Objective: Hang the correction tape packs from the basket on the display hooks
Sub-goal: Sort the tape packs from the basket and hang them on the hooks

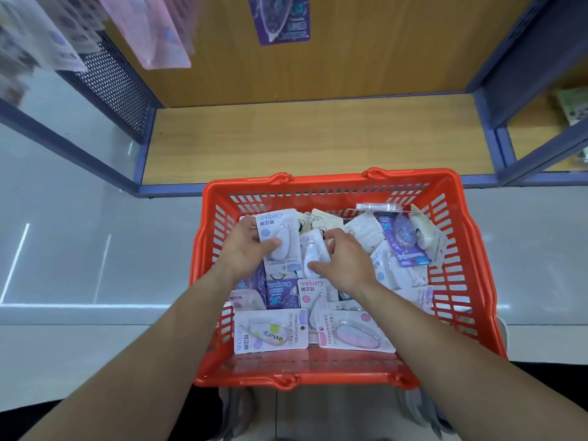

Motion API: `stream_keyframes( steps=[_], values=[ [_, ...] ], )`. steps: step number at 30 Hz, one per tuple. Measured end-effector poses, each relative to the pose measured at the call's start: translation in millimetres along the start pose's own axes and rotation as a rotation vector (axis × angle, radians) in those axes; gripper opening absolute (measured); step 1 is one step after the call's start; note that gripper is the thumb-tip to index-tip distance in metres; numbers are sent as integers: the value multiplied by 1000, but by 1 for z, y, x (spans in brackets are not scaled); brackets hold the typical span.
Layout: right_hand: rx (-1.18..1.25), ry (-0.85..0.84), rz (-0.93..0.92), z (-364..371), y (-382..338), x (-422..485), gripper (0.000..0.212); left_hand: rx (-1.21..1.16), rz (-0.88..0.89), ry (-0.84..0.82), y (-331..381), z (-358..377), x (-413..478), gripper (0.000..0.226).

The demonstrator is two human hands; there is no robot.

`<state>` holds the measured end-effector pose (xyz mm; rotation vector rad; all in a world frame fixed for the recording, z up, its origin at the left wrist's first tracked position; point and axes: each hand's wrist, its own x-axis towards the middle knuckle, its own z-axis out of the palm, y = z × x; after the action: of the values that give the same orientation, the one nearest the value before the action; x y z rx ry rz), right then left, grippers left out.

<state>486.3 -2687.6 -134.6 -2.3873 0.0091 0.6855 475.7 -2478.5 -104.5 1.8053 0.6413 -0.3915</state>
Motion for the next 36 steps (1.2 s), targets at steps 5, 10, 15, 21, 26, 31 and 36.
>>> stream_keyframes(
  steps=[5,10,15,21,26,31,36],
  values=[
    [209,-43,35,-6,-2,2,35,-94,93,89,16,-9,-9,38],
    [745,-7,62,-40,-9,1,23,-139,73,113,23,-14,-19,26],
    [844,-110,-23,-52,-19,-7,25,-250,2,6,21,5,-27,18],
    [716,-101,-49,-37,-27,-16,23,-262,-15,-77,25,13,-33,54],
    [633,-93,-36,-33,-27,-19,41,-234,-17,-43,23,20,-32,38],
    [776,-273,-10,-42,-24,-22,40,-348,-61,-24,30,21,-30,50],
    [905,-171,60,-55,-18,-19,40,-351,11,22,36,26,-38,56]
  ],
)
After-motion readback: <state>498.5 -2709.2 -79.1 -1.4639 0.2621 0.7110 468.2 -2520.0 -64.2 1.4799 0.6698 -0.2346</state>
